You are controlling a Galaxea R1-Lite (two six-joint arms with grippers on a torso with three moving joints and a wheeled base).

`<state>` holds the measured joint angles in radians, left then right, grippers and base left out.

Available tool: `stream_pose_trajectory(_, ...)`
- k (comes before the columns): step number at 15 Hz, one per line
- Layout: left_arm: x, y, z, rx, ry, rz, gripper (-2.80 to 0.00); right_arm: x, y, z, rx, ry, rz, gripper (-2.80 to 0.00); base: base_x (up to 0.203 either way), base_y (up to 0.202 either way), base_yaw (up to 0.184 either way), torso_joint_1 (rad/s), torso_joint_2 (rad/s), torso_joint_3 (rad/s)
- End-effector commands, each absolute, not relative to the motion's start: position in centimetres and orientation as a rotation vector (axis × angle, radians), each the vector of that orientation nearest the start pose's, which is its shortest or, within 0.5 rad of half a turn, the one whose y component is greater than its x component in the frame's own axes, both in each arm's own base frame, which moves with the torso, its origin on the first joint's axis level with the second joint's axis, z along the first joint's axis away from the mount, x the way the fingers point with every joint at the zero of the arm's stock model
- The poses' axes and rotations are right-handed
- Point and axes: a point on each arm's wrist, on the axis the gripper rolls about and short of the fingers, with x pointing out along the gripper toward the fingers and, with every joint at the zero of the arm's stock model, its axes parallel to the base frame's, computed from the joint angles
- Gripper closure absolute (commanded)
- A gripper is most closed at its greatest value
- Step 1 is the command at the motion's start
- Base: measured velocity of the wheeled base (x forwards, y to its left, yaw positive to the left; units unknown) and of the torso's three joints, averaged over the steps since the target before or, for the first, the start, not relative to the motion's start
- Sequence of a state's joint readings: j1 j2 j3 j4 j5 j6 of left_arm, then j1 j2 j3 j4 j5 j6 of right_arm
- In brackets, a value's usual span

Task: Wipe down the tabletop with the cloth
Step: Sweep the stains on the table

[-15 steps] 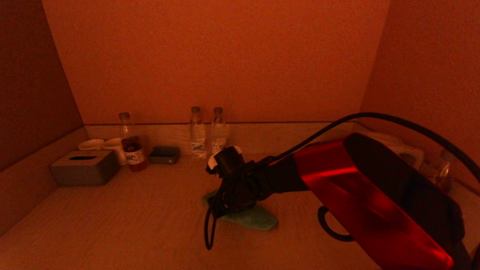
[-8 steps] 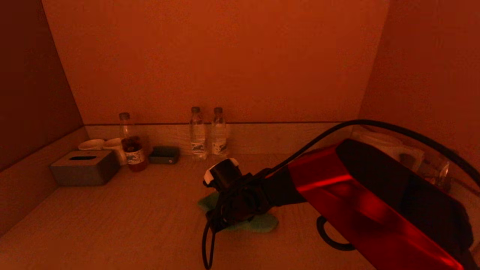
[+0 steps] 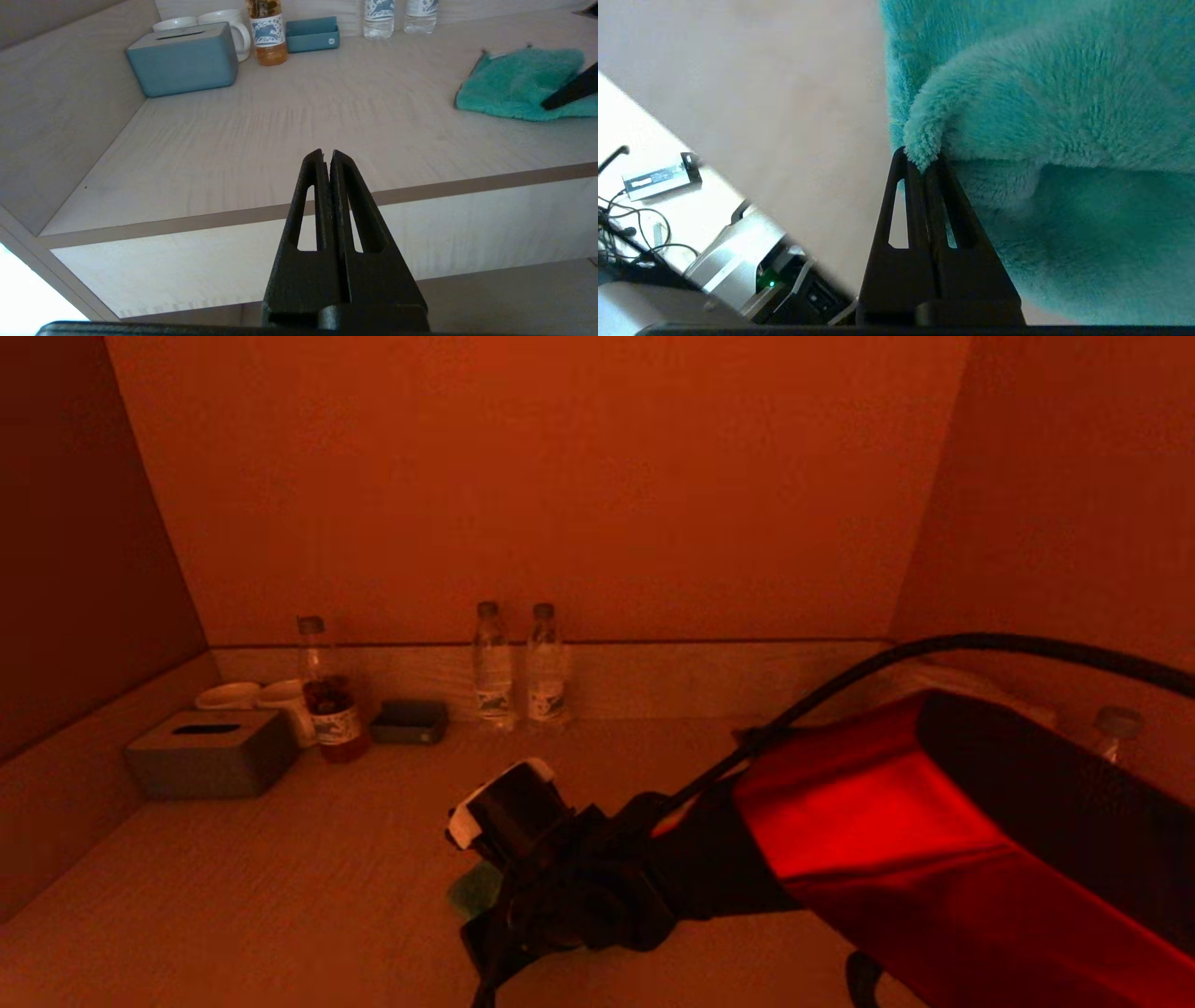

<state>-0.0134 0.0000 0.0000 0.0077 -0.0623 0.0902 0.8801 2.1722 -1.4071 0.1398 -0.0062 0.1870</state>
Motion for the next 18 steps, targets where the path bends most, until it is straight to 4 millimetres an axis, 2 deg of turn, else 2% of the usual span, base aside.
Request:
stream_pose_trajectory(1, -2.3, -0.1, 7.5, 0.09, 0.004, -0.077, 0.0, 25.5, 31.5, 11.5, -0.225, 0.88, 0.742, 0.0, 0.0, 0.0, 0.0, 0.0, 0.0, 0.0)
stream_pose_trajectory(2, -2.3, -0.1, 7.5, 0.09, 0.004, -0.077, 0.0, 25.7, 31.5, 12.3, -0.21, 0.844, 0.743, 0.0, 0.0, 0.0, 0.0, 0.0, 0.0, 0.0)
stream_pose_trajectory(5, -2.3, -0.1, 7.5, 0.09, 0.004, -0.077, 0.0, 26.3, 31.5, 12.5, -0.195, 0.82, 0.731, 0.0, 0.0, 0.0, 0.0, 0.0, 0.0, 0.0)
stream_pose_trajectory(6, -2.3, -0.1, 7.5, 0.09, 0.004, -0.077, 0.0, 27.3, 31.2, 12.6, -0.182, 0.805, 0.709, 0.0, 0.0, 0.0, 0.0, 0.0, 0.0, 0.0)
stream_pose_trajectory(7, -2.3, -0.1, 7.5, 0.09, 0.004, -0.077, 0.0, 29.3, 30.4, 12.9, -0.153, 0.782, 0.662, 0.0, 0.0, 0.0, 0.0, 0.0, 0.0, 0.0)
stream_pose_trajectory(8, -2.3, -0.1, 7.5, 0.09, 0.004, -0.077, 0.0, 30.0, 30.2, 12.8, -0.146, 0.773, 0.643, 0.0, 0.0, 0.0, 0.0, 0.0, 0.0, 0.0)
stream_pose_trajectory(10, -2.3, -0.1, 7.5, 0.09, 0.004, -0.077, 0.0, 33.1, 28.9, 12.2, -0.119, 0.766, 0.57, 0.0, 0.0, 0.0, 0.0, 0.0, 0.0, 0.0)
stream_pose_trajectory(13, -2.3, -0.1, 7.5, 0.09, 0.004, -0.077, 0.0, 35.3, 27.6, 11.5, -0.1, 0.767, 0.516, 0.0, 0.0, 0.0, 0.0, 0.0, 0.0, 0.0)
stream_pose_trajectory(17, -2.3, -0.1, 7.5, 0.09, 0.004, -0.077, 0.0, 35.3, 27.6, 11.5, -0.1, 0.767, 0.516, 0.0, 0.0, 0.0, 0.0, 0.0, 0.0, 0.0)
stream_pose_trajectory(18, -2.3, -0.1, 7.5, 0.09, 0.004, -0.077, 0.0, 35.7, 27.2, 10.9, -0.094, 0.784, 0.498, 0.0, 0.0, 0.0, 0.0, 0.0, 0.0, 0.0)
